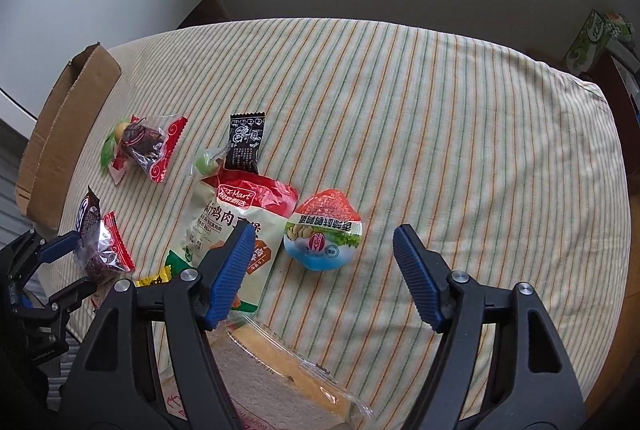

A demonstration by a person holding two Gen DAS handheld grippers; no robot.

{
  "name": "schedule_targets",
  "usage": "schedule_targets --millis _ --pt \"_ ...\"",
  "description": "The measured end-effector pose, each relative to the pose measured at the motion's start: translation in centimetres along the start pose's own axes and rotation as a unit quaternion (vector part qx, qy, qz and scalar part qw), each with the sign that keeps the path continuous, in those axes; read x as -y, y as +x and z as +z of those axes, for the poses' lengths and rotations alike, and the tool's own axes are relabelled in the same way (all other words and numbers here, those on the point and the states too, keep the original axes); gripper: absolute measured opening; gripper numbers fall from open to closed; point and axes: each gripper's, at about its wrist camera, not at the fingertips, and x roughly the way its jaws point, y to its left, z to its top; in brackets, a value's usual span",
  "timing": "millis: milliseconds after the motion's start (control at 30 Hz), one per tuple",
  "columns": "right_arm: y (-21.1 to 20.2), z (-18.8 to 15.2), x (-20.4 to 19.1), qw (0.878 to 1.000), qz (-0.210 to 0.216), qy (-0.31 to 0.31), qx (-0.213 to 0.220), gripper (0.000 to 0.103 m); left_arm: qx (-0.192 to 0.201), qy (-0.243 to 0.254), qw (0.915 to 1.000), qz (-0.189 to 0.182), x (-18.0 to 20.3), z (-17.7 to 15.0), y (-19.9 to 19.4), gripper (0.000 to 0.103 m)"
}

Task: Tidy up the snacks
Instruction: 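Reach the left gripper to the clear bag of dried fruit and grasp it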

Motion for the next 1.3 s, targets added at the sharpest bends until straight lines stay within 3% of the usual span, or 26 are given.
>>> schedule_targets --millis 133,233,500,567,1000,1300 --pt "0.6 0.4 -0.2 1.000 0.001 -0.002 -0.008 0.073 -0.002 0.013 0.9999 0.005 0.4 0.2 0.5 0.047" --pt "1.3 1.0 -0.4 1.000 0.004 0.001 -0.020 0.062 -0.010 0.014 0.9998 0.005 0.5 0.3 1.2 0.047" --pt "1.9 1.4 -0.3 1.000 -0.002 -0.002 -0.025 0.057 -0.015 0.008 0.9998 -0.004 0.6 0.1 1.8 0.040" --pt "2.0 1.5 -0.2 1.000 -0.003 -0.004 -0.026 0.043 -0.015 0.009 0.9998 -0.003 0.7 0.1 1.8 0.040" --pt "0.4 0.7 -0.4 1.000 -0.007 -0.005 -0.012 0.043 -0.002 -0.005 0.9999 -0.009 0.3 0.1 1.0 0.037" --pt "-2.5 0.2 -1.6 1.000 -0.005 -0.006 0.015 0.043 0.030 -0.012 0.9995 -0.009 -0.4 0.6 -1.8 0.037"
